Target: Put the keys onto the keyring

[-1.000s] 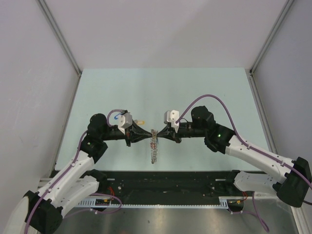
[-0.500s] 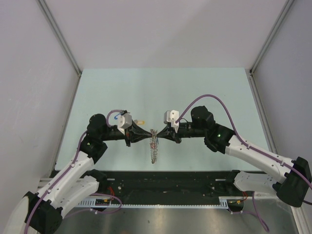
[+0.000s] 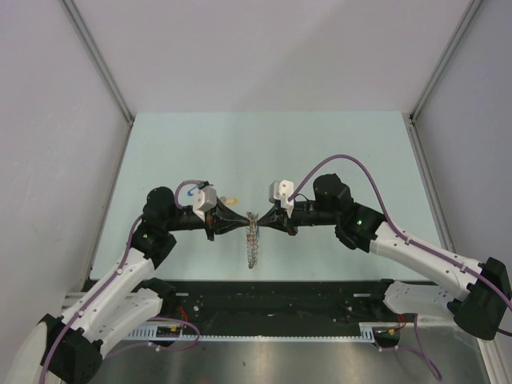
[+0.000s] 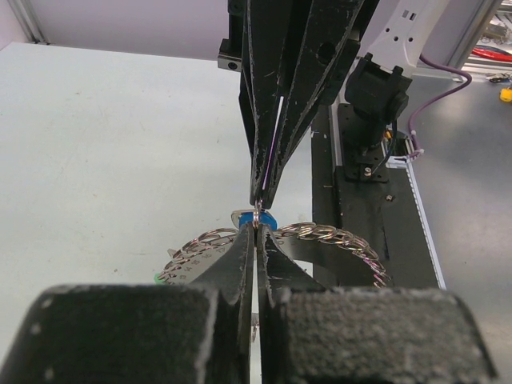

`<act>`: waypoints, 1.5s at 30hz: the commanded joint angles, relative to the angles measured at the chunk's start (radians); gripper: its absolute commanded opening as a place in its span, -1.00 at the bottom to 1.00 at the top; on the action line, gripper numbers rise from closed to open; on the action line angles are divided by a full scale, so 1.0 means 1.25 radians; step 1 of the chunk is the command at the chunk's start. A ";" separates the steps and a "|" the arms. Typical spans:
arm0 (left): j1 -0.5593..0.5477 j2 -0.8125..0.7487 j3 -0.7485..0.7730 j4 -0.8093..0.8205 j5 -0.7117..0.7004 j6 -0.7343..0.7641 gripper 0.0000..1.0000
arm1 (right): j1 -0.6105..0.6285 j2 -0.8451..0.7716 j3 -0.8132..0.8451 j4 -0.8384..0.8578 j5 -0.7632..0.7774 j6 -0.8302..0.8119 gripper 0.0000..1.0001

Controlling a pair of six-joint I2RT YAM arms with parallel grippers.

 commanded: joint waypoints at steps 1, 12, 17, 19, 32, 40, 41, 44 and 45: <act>-0.008 -0.003 0.019 0.043 0.025 0.004 -0.99 | 0.004 -0.007 0.035 0.029 -0.006 0.014 -1.00; -0.011 -0.002 0.021 0.043 0.030 0.003 -0.99 | 0.004 -0.006 0.035 0.029 -0.006 0.016 -1.00; -0.011 0.000 0.020 0.041 0.028 0.003 -0.99 | 0.004 -0.009 0.035 0.029 -0.010 0.016 -1.00; -0.012 0.002 0.021 0.040 0.029 0.003 -0.99 | 0.004 -0.009 0.036 0.029 -0.009 0.016 -1.00; -0.016 0.007 0.022 0.037 0.030 0.003 -0.99 | 0.004 -0.014 0.035 0.030 -0.021 0.020 -1.00; -0.019 0.011 0.025 0.028 0.030 0.005 -0.99 | 0.004 -0.017 0.035 0.054 -0.035 0.026 -1.00; -0.020 0.011 0.026 0.029 0.029 0.006 -0.99 | 0.005 -0.015 0.035 0.055 -0.039 0.026 -1.00; -0.019 0.011 0.025 0.030 0.028 0.006 -0.99 | 0.004 -0.017 0.035 0.054 -0.039 0.026 -1.00; -0.019 0.008 0.025 0.030 0.028 0.006 -0.99 | 0.004 -0.018 0.035 0.051 -0.037 0.026 -1.00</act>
